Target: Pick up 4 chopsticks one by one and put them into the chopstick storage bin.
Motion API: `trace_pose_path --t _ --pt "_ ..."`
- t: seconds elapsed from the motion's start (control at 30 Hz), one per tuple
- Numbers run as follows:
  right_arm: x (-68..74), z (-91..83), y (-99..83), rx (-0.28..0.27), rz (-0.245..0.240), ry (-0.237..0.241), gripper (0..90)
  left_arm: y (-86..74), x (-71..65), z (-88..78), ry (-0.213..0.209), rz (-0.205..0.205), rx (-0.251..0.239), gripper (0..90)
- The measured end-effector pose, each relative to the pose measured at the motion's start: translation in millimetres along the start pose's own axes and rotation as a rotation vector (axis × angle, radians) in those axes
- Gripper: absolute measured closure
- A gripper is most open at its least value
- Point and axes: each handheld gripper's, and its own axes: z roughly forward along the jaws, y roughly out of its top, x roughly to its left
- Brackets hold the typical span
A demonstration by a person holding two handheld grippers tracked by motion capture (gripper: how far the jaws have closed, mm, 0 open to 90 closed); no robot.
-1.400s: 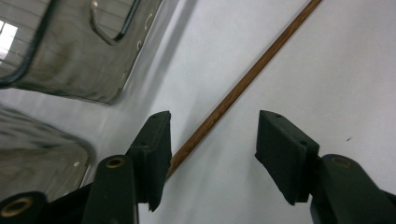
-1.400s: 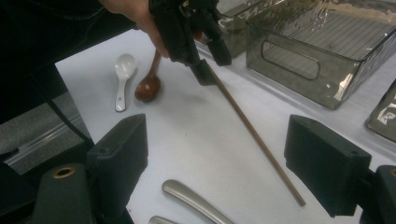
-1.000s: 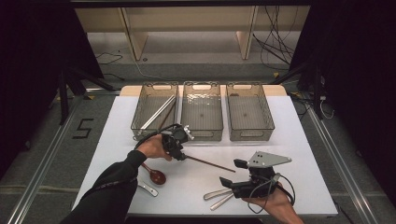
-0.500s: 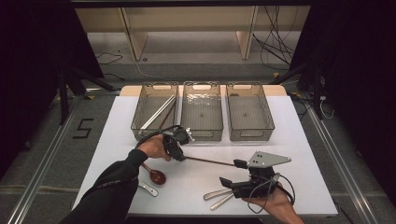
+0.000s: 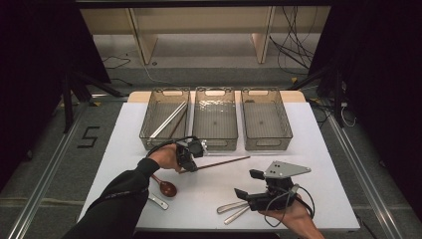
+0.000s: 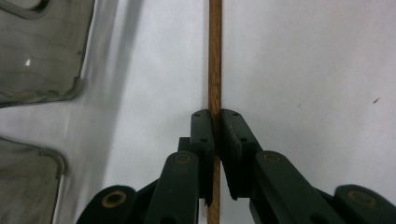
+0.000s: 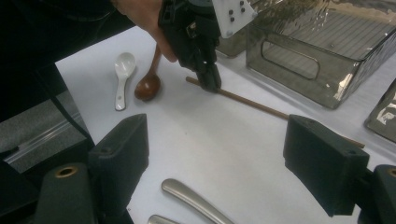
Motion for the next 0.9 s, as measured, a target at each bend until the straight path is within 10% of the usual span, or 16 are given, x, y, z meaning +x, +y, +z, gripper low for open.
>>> trace_pose_path --t 0.5,0.9 --pt "-0.2 0.4 0.0 0.002 0.001 0.000 23.6 -5.4 -7.2 -14.2 0.004 -0.033 -0.076 83.7" --pt "0.9 1.0 0.1 -0.002 -0.003 -0.007 23.6 -22.5 -17.4 -57.7 0.042 -0.105 -0.239 83.6"
